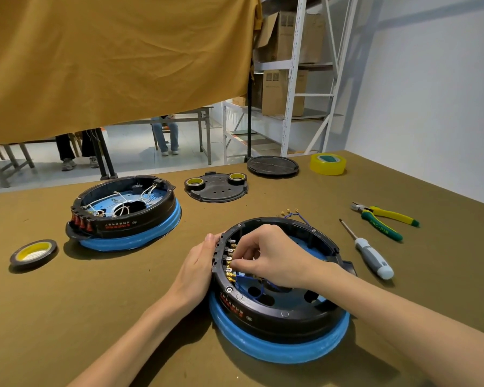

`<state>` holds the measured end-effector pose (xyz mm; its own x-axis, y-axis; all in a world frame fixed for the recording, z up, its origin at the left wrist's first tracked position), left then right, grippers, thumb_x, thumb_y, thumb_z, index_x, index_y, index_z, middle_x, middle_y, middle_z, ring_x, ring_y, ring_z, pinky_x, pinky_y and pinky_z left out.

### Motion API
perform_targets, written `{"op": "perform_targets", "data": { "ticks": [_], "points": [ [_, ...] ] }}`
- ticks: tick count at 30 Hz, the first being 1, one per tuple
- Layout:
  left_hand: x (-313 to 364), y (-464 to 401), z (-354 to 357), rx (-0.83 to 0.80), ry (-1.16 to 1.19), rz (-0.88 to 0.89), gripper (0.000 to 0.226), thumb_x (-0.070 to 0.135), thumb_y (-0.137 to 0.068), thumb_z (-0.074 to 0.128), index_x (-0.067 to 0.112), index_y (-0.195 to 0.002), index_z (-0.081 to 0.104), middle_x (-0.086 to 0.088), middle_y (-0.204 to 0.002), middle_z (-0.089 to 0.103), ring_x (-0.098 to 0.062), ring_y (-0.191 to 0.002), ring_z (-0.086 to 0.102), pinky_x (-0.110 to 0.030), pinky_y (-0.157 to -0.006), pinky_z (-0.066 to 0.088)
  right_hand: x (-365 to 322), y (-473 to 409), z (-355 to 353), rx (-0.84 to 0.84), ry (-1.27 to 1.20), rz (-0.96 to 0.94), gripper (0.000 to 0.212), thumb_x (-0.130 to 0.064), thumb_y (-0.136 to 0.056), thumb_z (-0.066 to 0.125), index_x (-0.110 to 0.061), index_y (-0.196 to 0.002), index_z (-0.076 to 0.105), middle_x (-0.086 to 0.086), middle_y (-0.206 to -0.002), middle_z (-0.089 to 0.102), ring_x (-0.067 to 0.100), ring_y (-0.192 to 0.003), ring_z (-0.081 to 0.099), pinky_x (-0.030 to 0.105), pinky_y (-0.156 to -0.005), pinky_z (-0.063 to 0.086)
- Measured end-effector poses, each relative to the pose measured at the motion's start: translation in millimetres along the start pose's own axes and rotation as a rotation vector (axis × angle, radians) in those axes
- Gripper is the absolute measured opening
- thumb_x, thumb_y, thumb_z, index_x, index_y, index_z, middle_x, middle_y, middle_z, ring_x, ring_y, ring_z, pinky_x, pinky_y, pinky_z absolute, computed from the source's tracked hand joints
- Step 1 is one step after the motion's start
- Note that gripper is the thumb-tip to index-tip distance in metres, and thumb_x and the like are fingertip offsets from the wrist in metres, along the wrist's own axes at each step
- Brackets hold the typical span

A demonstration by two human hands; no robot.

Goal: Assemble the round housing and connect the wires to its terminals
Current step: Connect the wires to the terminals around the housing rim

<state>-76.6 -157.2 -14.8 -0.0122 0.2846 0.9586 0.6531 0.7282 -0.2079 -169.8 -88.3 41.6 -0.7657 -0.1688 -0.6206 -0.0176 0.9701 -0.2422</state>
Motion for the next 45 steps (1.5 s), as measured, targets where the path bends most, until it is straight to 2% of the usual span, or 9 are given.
{"op": "perform_targets", "data": {
  "ticks": [11,15,20,24,27,30,33,39,45],
  "points": [
    [4.6,2.7,-0.6,0.002,-0.012,0.002,0.052,0.054,-0.100,0.024,0.030,-0.107,0.070,0.018,-0.099,0.076,0.003,-0.094,0.069,-0.002,-0.074,0.046,0.7,-0.1,0.9,0.014,0.000,0.007,0.008,-0.023,-0.090,0.078,-0.017,-0.085,0.080,-0.007,-0.074,0.073,0.002,-0.067,0.065,0.014,-0.061,0.049],
    [1.1,0.5,-2.0,0.002,-0.006,0.004,0.055,0.048,-0.106,0.026,0.019,-0.113,0.072,-0.002,-0.104,0.077,-0.013,-0.100,0.072,-0.022,-0.086,0.055,-2.6,2.3,-2.4,0.005,0.005,-0.002,0.014,-0.029,-0.091,0.076,-0.016,-0.089,0.081,-0.005,-0.079,0.075,0.007,-0.073,0.067,0.021,-0.067,0.055],
    [-1.9,-1.9,-3.9,0.020,-0.008,0.003,0.053,0.046,-0.106,0.029,0.015,-0.114,0.071,-0.003,-0.103,0.078,-0.016,-0.097,0.074,-0.019,-0.080,0.055,17.6,-4.8,-50.2,0.237,0.000,0.008,0.020,-0.036,-0.095,0.068,-0.020,-0.091,0.079,-0.013,-0.082,0.072,0.003,-0.078,0.065,0.021,-0.069,0.052],
    [-1.6,-1.6,-3.8,0.019,-0.019,0.000,0.059,0.050,-0.105,0.029,0.012,-0.108,0.073,-0.006,-0.100,0.078,-0.019,-0.095,0.074,-0.026,-0.083,0.056,106.0,-23.2,-109.9,0.438,0.126,0.353,0.018,-0.022,-0.098,0.062,-0.014,-0.097,0.078,-0.003,-0.093,0.075,0.011,-0.092,0.069,0.031,-0.082,0.053],
    [-4.0,-0.9,-3.3,0.012,0.000,-0.027,0.059,0.052,-0.102,0.032,0.008,-0.109,0.071,-0.009,-0.101,0.078,-0.024,-0.095,0.074,-0.042,-0.089,0.056,166.9,-36.9,-106.4,0.223,0.314,0.558,0.026,-0.018,-0.097,0.061,-0.012,-0.120,0.072,0.010,-0.127,0.069,0.028,-0.119,0.062,0.042,-0.104,0.050],
    [-6.8,-1.9,-4.3,0.018,0.013,-0.031,0.058,0.054,-0.103,0.034,0.009,-0.110,0.070,-0.010,-0.100,0.078,-0.026,-0.093,0.075,-0.047,-0.088,0.057,177.1,-58.8,-80.5,-0.015,0.456,0.489,0.035,-0.027,-0.098,0.067,-0.018,-0.131,0.067,0.012,-0.141,0.059,0.032,-0.130,0.054,0.047,-0.111,0.044],
    [-7.0,-3.8,-5.3,0.019,0.019,-0.016,0.056,0.055,-0.102,0.036,0.012,-0.111,0.071,-0.010,-0.101,0.078,-0.026,-0.094,0.075,-0.045,-0.086,0.057,172.4,-72.5,-70.4,-0.051,0.484,0.416,0.023,-0.022,-0.097,0.069,-0.020,-0.119,0.075,0.011,-0.136,0.062,0.031,-0.122,0.060,0.046,-0.107,0.048],
    [-7.9,-5.6,-5.3,0.004,0.009,-0.003,0.054,0.054,-0.100,0.037,0.014,-0.111,0.071,-0.008,-0.102,0.077,-0.025,-0.094,0.074,-0.031,-0.079,0.058,169.8,-72.0,-81.7,0.057,0.622,0.384,0.015,-0.032,-0.097,0.067,-0.024,-0.108,0.075,0.012,-0.130,0.057,0.033,-0.121,0.051,0.043,-0.104,0.042],
    [-3.0,-3.2,-5.7,0.013,0.007,-0.014,0.047,0.049,-0.108,0.035,0.019,-0.113,0.072,-0.006,-0.104,0.078,-0.022,-0.097,0.074,-0.032,-0.082,0.057,111.9,-61.6,-126.5,0.439,0.177,0.194,0.014,-0.020,-0.106,0.050,-0.018,-0.109,0.063,0.004,-0.117,0.055,0.020,-0.108,0.057,0.039,-0.103,0.047]
  ]
}}
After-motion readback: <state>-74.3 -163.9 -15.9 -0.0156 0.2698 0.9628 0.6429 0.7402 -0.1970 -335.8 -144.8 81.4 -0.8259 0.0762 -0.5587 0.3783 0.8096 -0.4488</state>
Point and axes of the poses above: each hand's wrist, its own y-axis away from the middle knuckle, its own z-axis out of the palm, x = y × z, the point moved 10 cm from there along -y, towards the middle knuckle
